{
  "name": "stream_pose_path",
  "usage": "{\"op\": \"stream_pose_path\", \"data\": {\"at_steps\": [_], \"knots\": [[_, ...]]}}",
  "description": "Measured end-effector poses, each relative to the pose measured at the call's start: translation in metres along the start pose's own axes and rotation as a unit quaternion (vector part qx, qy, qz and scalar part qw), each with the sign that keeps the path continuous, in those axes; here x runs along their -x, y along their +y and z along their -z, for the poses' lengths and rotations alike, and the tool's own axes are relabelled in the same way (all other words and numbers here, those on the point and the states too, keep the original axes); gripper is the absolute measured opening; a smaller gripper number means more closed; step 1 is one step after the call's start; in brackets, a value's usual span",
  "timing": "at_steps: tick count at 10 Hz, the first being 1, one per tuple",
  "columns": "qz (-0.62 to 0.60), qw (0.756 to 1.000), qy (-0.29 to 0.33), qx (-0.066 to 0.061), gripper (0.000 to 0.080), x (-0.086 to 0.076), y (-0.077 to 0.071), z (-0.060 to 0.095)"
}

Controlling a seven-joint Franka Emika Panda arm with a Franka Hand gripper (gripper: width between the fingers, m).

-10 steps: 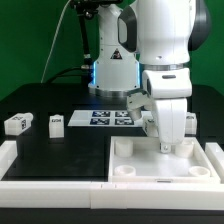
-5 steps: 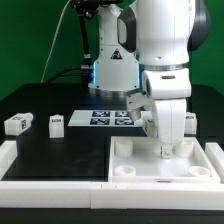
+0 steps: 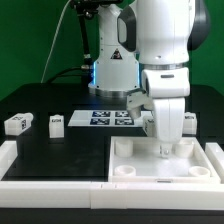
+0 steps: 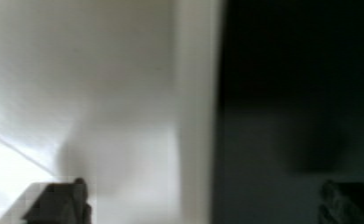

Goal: Assemble one leg

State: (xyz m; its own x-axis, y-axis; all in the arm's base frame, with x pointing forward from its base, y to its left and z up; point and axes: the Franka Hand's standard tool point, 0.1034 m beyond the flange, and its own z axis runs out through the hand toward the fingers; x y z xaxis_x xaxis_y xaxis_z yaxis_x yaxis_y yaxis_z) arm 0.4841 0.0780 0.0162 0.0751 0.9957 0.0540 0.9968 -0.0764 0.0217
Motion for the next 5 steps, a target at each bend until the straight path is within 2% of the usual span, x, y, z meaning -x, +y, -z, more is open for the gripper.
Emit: {"op": "stream_pose_path", "data": {"at_steps": [3,5], "knots": [[-0.036,0.999,-0.005,0.012,0.0649,-0.003,-0.020,0.027],[-0.044,0.999,-0.005,0.009,0.0649,-0.002,-0.020,0.024]]}}
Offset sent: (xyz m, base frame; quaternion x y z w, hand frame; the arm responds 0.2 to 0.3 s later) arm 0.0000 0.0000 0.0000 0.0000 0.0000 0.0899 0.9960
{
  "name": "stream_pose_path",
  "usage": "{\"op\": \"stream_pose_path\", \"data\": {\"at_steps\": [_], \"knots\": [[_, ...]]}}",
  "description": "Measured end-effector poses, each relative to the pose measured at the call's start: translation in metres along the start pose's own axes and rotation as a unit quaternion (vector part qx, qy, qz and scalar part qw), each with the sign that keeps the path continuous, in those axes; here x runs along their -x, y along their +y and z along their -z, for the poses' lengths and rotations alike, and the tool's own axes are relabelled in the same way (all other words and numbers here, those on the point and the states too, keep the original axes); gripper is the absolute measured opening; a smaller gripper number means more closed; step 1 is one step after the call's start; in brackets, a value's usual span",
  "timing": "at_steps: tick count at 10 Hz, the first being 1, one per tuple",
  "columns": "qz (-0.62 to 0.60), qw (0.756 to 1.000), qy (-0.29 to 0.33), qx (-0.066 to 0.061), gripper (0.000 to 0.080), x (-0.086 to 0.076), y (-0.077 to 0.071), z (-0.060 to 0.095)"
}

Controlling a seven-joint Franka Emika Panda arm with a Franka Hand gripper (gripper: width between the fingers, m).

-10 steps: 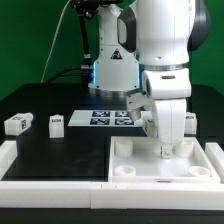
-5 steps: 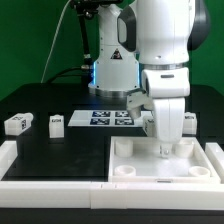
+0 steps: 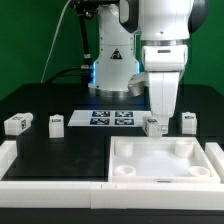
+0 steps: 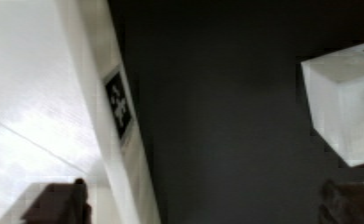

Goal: Assemble one leg

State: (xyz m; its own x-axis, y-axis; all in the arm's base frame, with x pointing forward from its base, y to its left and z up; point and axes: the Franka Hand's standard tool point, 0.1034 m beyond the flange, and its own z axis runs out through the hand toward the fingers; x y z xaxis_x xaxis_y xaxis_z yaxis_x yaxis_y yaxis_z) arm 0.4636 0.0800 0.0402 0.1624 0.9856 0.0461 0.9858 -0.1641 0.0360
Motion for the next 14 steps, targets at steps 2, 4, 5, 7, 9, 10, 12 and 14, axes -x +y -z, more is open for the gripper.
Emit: {"op": "stream_pose_path", "data": {"at_steps": [2,4,5,7,9,10,12,14], "knots": [[-0.088,0.996,0.002,-0.002,0.0649,-0.001,-0.001,0.000],[-0.196,0.981,0.005,-0.002,0.0649,0.000,-0.003,0.000],[-0.293,0.956,0.010,-0.004,0.0649,0.003,-0.013,-0.001],[-0.449,0.893,0.009,-0.014,0.0649,-0.004,-0.030,0.000],[-0.565,0.825,0.008,-0.023,0.0649,-0.021,-0.041,-0.001],[-0.622,0.783,0.008,-0.026,0.0649,-0.031,-0.047,-0.002],[-0.699,0.714,0.005,-0.033,0.0649,-0.056,-0.059,-0.003],[-0.728,0.685,0.001,-0.037,0.0649,-0.063,-0.063,-0.003]]}}
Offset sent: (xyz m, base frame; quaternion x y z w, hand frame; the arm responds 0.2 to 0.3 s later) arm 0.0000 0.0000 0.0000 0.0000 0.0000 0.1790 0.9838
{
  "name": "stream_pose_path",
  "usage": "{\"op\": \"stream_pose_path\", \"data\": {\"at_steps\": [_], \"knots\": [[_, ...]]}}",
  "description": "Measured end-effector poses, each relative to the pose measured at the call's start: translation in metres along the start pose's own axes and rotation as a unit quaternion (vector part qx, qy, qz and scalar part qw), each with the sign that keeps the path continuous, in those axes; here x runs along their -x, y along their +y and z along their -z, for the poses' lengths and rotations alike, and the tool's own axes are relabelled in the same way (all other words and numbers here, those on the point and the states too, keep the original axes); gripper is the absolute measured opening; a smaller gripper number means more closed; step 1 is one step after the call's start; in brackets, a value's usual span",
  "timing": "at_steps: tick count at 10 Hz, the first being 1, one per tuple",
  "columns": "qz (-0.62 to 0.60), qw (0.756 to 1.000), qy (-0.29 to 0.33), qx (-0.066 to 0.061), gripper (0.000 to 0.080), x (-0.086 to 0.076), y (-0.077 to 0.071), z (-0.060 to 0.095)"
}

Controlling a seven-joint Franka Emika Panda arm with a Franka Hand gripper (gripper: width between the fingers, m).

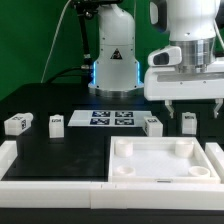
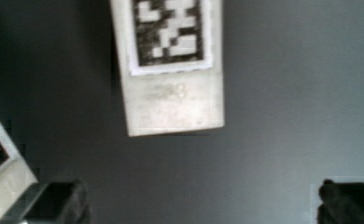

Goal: Assemble one leg

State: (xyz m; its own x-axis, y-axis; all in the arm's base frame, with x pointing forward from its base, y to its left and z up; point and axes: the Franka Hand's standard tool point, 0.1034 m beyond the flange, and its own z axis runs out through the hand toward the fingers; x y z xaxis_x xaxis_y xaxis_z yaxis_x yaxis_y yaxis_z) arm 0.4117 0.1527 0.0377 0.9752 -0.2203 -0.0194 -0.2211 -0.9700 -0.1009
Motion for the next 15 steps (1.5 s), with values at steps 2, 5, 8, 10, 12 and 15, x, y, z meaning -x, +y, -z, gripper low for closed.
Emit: {"op": "stream_pose_path", "data": {"at_steps": [2,5,8,10,12,15], "knots": [[0.009,1.000,-0.013,0.004,0.0649,-0.001,0.002,0.000],[0.038,0.990,-0.133,0.023,0.0649,0.003,0.010,0.000],[0.050,0.964,-0.257,0.035,0.0649,0.015,0.012,-0.005],[0.050,0.939,-0.337,0.043,0.0649,0.021,0.010,-0.006],[0.049,0.902,-0.426,0.055,0.0649,0.035,0.008,-0.007],[0.043,0.882,-0.466,0.059,0.0649,0.038,0.009,-0.025]]}}
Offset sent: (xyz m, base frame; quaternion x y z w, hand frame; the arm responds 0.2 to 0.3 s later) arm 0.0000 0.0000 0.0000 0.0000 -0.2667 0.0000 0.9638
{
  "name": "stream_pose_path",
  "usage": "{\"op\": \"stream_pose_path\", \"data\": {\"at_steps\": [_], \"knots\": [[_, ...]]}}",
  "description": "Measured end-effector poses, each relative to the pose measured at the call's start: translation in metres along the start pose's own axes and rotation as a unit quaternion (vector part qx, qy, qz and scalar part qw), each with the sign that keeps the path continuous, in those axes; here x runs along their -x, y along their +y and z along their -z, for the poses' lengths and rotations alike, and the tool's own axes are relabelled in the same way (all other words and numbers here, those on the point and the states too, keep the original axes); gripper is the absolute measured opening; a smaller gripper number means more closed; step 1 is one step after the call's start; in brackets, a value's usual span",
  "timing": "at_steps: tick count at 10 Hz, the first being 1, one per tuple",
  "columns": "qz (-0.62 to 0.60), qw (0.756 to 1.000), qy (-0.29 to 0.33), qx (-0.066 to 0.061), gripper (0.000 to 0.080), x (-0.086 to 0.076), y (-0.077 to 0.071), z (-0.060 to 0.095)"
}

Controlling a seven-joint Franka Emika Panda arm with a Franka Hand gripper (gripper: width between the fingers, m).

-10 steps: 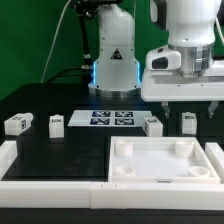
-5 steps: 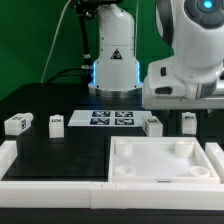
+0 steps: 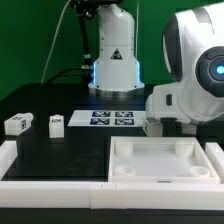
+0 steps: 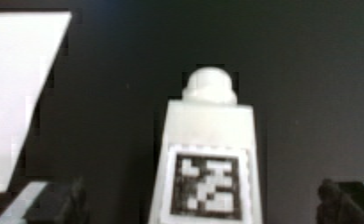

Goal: Assemble one leg

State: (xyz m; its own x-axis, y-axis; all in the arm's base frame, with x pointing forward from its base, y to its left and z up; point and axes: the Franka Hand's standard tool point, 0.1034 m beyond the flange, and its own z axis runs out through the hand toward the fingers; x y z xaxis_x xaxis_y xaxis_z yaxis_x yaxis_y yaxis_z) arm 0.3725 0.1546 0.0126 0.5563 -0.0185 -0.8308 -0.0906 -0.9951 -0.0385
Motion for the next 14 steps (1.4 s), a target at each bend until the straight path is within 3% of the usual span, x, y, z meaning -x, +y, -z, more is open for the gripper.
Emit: {"op": "stream_pose_path", "data": {"at_steps": [5,7,8,14], "knots": [[-0.031,0.999,-0.009,0.003,0.0649,-0.0011,0.0007,-0.0105],[-0.031,0.999,-0.009,0.003,0.0379,-0.0011,0.0007,-0.0106],[-0.031,0.999,-0.009,0.003,0.0283,-0.0011,0.0007,-0.0105],[-0.028,0.999,-0.015,0.003,0.0284,0.0029,0.0014,-0.0066]]}}
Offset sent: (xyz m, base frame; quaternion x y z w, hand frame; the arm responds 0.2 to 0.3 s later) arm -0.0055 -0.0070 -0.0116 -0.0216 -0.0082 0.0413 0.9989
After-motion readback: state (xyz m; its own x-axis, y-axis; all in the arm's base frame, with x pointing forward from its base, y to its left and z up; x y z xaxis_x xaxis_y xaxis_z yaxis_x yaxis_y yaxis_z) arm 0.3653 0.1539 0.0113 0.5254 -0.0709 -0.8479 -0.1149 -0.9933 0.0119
